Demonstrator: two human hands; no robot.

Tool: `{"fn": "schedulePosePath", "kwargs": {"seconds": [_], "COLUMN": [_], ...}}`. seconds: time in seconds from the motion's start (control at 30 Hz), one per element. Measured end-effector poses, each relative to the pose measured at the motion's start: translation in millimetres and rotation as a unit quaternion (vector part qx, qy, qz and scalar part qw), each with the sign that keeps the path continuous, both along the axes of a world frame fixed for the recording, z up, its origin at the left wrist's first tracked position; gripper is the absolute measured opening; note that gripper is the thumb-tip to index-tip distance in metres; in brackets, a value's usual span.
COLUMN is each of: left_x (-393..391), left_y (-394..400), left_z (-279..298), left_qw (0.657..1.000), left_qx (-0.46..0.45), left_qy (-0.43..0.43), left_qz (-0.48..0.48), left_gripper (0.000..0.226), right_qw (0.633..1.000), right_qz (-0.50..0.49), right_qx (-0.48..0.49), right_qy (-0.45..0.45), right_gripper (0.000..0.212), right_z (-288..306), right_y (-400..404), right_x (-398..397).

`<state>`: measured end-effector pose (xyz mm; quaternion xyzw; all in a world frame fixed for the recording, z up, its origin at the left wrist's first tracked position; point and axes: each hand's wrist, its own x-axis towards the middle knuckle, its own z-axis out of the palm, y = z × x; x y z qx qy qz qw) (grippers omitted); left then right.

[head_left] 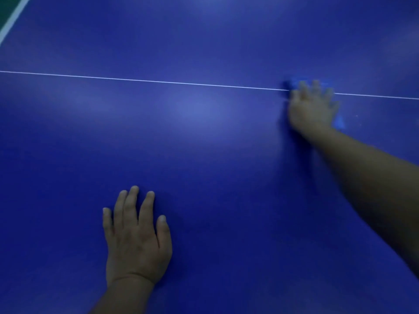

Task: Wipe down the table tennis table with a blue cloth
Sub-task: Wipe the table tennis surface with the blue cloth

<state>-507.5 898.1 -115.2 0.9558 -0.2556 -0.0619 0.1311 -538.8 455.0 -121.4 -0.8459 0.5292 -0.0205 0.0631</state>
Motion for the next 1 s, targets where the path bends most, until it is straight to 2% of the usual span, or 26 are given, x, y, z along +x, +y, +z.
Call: {"fn": "schedulePosePath", "kwargs": {"seconds": [0.1, 0.17, 0.27, 0.33, 0.4, 0.43, 0.47, 0.53, 0.6, 0.63, 0.67, 0.7, 0.77, 0.83, 0.87, 0.9, 0.93, 1.0], "left_x": [1.6, 1.6, 2.7, 1.3, 2.0, 2.2, 2.5, 2.5, 2.7, 2.8, 2.6, 2.4, 2.0, 2.2, 2.4, 2.7, 2.9, 1.9], "left_y": [1.5, 2.4, 1.3, 0.1, 0.4, -0.7, -0.8, -0.6, -0.9, -0.6, -0.7, -0.8, -1.5, -2.2, -2.0, -2.0, -2.4, -2.9], "left_z": [-0.8, -0.7, 0.1, -0.6, 0.3, 0.5, 0.5, 0.7, 1.4, 1.7, 2.1, 2.7, 3.9, 4.0, 4.1, 4.2, 4.4, 5.0], "left_qw": [1.000, 1.000, 1.000, 1.000, 1.000, 1.000, 1.000, 1.000, 1.000, 0.999, 0.999, 0.999, 0.999, 0.999, 0.999, 0.999, 0.999, 0.999], "left_qx": [0.015, 0.016, 0.014, 0.019, 0.021, 0.020, 0.020, 0.021, 0.027, 0.031, 0.034, 0.036, 0.039, 0.040, 0.038, 0.035, 0.033, 0.030], "left_qy": [0.009, 0.012, 0.015, 0.017, 0.011, 0.010, 0.010, 0.010, 0.014, 0.017, 0.020, 0.022, 0.023, 0.023, 0.024, 0.026, 0.027, 0.026], "left_qz": [-0.005, -0.007, -0.008, -0.003, -0.004, -0.005, -0.005, -0.006, -0.008, -0.008, -0.007, -0.005, -0.005, -0.004, -0.003, -0.002, -0.001, 0.000], "left_gripper": [0.065, 0.065, 0.066, 0.067, 0.067, 0.067, 0.067, 0.067, 0.067, 0.068, 0.068, 0.068, 0.068, 0.069, 0.069, 0.070, 0.070, 0.070], "right_qw": [0.990, 0.991, 0.998, 0.974, 0.941, 0.941, 0.956, 0.994, 0.992, 0.986, 0.986, 0.993, 0.997, 0.963, 0.941, 0.927, 0.929, 0.957], "right_qz": [-0.136, -0.123, 0.054, 0.225, 0.338, 0.337, 0.287, 0.085, -0.124, -0.166, -0.164, -0.114, 0.072, 0.270, 0.338, 0.374, 0.371, 0.282], "right_qx": [0.037, 0.029, -0.007, -0.007, 0.010, -0.016, -0.048, -0.061, -0.002, 0.016, 0.018, 0.006, -0.024, -0.024, -0.007, 0.004, -0.012, -0.065], "right_qy": [-0.027, -0.039, -0.025, -0.014, -0.001, 0.018, 0.033, 0.019, -0.014, -0.021, -0.023, -0.025, -0.023, -0.003, 0.001, 0.000, 0.005, 0.018], "right_gripper": [0.060, 0.058, 0.053, 0.052, 0.050, 0.050, 0.049, 0.049, 0.051, 0.052, 0.052, 0.052, 0.051, 0.052, 0.052, 0.051, 0.049, 0.047], "right_z": [5.3, 5.4, -4.4, -8.9, -2.2, 0.9, 3.0, 6.5, 12.9, 14.2, 13.0, 10.3, 2.2, -5.7, -6.1, -2.5, 0.6, 5.0], "right_y": [-10.0, 19.8, 94.9, 137.3, 124.0, 99.2, 70.1, 9.8, -20.1, -18.7, -9.4, 6.1, 53.1, 102.7, 113.7, 109.3, 90.4, 34.9], "right_x": [-29.7, -15.1, 34.4, 61.4, 63.7, 53.5, 38.4, -4.5, -40.7, -44.8, -41.4, -33.2, -8.9, 10.9, 14.9, 15.7, 13.7, 2.0]}}
